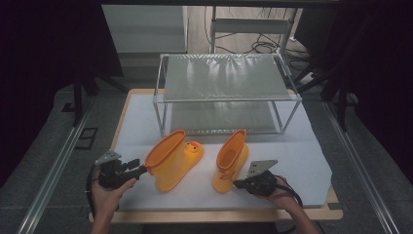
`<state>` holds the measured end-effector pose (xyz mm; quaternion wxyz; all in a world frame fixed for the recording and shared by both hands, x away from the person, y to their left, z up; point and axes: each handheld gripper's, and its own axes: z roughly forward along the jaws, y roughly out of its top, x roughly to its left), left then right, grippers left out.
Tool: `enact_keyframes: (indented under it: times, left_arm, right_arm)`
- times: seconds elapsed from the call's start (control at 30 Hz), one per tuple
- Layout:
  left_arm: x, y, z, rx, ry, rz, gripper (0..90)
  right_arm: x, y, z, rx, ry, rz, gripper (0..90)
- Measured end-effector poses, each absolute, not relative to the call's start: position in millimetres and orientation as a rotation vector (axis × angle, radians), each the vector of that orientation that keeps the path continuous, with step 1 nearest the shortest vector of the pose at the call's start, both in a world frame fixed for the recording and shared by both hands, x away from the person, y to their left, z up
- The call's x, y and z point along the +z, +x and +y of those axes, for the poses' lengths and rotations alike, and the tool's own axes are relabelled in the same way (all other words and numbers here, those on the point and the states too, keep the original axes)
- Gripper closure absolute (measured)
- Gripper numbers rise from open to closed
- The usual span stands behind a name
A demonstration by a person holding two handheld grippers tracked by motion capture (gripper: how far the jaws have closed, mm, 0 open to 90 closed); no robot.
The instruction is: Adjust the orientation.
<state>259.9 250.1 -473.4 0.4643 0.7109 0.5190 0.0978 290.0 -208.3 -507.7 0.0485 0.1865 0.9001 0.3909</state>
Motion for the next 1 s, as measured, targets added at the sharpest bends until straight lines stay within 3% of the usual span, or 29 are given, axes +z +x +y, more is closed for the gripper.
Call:
enact_keyframes:
  times: [0.2, 0.37, 0.57, 0.67, 0.83, 1.0]
  left_arm:
    - [-473, 260, 250, 0.237, 1.743, 1.275, 48.3]
    - [-472, 260, 250, 0.235, 1.746, 1.27, 48.0]
    - [-473, 261, 250, 0.229, 1.752, 1.273, 48.0]
    - [-473, 261, 249, 0.229, 1.752, 1.273, 48.0]
    - [-474, 262, 247, 0.222, 1.76, 1.274, 48.1]
    - [-474, 263, 246, 0.221, 1.763, 1.27, 48.1]
  right_arm:
    - [-511, 289, -187, 1.198, 0.553, 2.711, 87.3]
    - [-507, 284, -199, 1.204, 0.572, 2.673, 83.8]
    - [-500, 291, -262, 1.253, 0.863, 2.446, 62.0]
    - [-502, 297, -282, 1.259, 0.984, 2.365, 56.2]
    - [-505, 305, -306, 1.252, 1.133, 2.274, 48.9]
    - [-506, 306, -312, 1.246, 1.185, 2.242, 47.7]
